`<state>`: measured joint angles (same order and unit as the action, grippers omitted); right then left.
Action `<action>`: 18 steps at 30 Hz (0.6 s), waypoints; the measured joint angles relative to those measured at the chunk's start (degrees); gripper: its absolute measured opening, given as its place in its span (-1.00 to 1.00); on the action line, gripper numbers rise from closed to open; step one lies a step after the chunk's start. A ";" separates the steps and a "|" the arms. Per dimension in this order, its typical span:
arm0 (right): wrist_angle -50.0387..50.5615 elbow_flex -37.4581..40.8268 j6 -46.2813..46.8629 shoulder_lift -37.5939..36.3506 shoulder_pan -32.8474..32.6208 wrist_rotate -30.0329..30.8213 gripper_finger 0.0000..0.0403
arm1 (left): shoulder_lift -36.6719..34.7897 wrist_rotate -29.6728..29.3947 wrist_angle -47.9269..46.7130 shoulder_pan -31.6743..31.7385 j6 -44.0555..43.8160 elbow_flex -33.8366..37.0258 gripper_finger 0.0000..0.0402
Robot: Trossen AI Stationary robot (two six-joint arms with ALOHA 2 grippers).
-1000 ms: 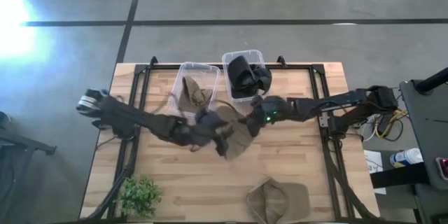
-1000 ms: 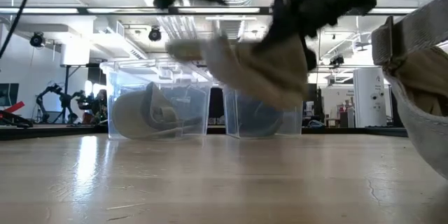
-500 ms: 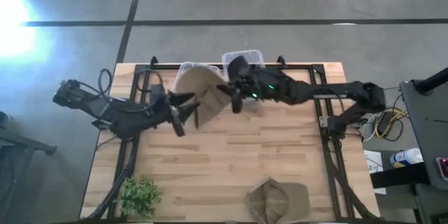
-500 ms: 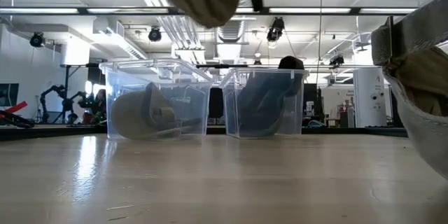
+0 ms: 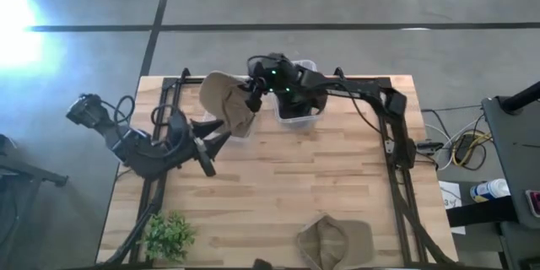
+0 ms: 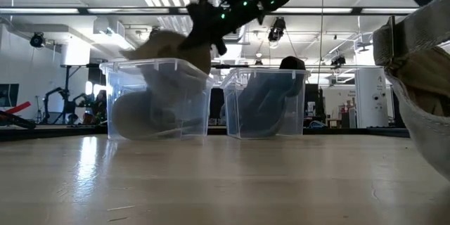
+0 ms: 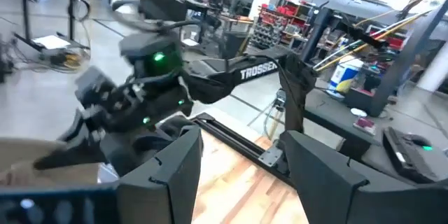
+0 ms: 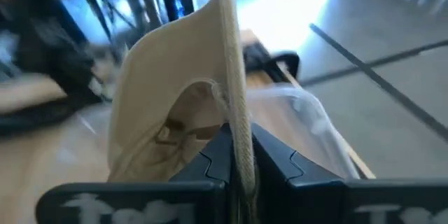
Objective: Pick & Place hat
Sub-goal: Put the top brown cap into the left transparent bin
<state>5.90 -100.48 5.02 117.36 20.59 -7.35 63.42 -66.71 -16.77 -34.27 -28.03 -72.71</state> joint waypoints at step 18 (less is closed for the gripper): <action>37.51 -26.09 -9.78 16.38 -0.88 4.68 -0.45 | 2.71 -5.87 -6.69 -1.52 -1.12 0.00 0.01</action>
<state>43.41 -126.57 -4.76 133.74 19.70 -2.67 66.13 -72.58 -23.46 -35.79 -29.15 -72.71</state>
